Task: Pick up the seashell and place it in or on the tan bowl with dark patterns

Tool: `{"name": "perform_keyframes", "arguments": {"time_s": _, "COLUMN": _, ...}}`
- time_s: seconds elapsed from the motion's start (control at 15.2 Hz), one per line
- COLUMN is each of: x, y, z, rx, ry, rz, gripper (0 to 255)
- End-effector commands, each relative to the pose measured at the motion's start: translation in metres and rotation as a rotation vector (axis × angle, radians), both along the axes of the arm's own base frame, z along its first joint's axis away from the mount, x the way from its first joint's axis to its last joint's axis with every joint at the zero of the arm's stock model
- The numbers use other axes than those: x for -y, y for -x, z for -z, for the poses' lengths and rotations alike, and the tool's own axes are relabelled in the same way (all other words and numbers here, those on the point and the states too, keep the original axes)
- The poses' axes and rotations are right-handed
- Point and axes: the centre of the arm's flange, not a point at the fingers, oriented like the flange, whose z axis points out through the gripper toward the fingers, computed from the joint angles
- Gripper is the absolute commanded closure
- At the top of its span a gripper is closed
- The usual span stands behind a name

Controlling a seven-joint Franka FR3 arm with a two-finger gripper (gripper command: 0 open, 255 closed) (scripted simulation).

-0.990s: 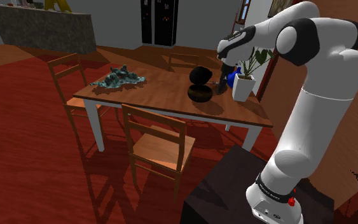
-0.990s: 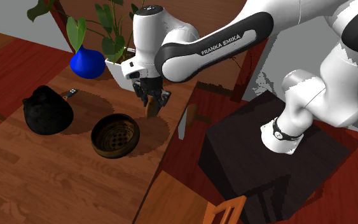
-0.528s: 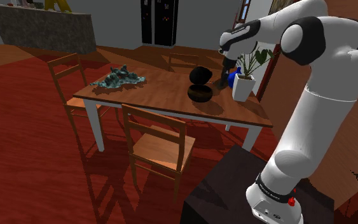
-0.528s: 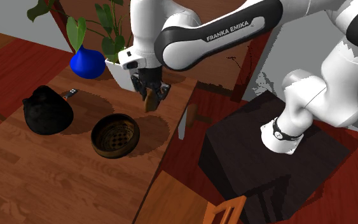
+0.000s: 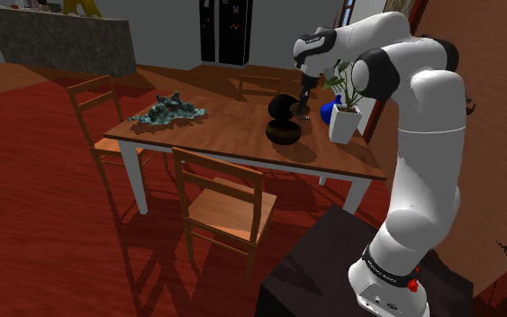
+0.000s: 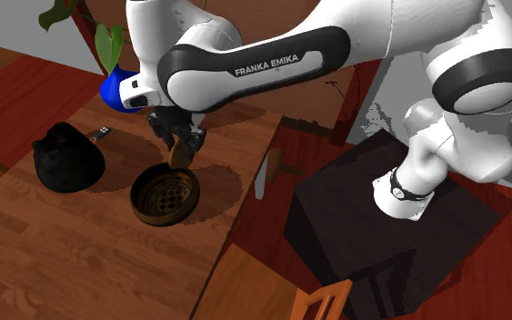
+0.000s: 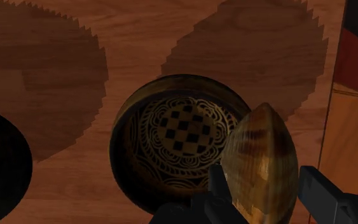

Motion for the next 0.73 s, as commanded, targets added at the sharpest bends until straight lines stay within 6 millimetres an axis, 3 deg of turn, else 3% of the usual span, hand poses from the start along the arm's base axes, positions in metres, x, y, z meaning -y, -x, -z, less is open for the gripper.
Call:
{"name": "perform_keyframes", "arguments": {"time_s": 0.0, "x": 0.007, "y": -0.028, "z": 0.002, "rx": 0.001, "ry": -0.002, "rz": -0.002, "gripper": 255}}
{"name": "perform_keyframes", "arguments": {"time_s": 0.26, "x": 0.018, "y": -0.081, "z": 0.0, "rx": 0.001, "ry": -0.002, "rz": -0.002, "gripper": 255}}
{"name": "perform_keyframes", "arguments": {"time_s": 0.66, "x": 0.018, "y": -0.081, "z": 0.031, "rx": 0.001, "ry": -0.002, "rz": -0.002, "gripper": 255}}
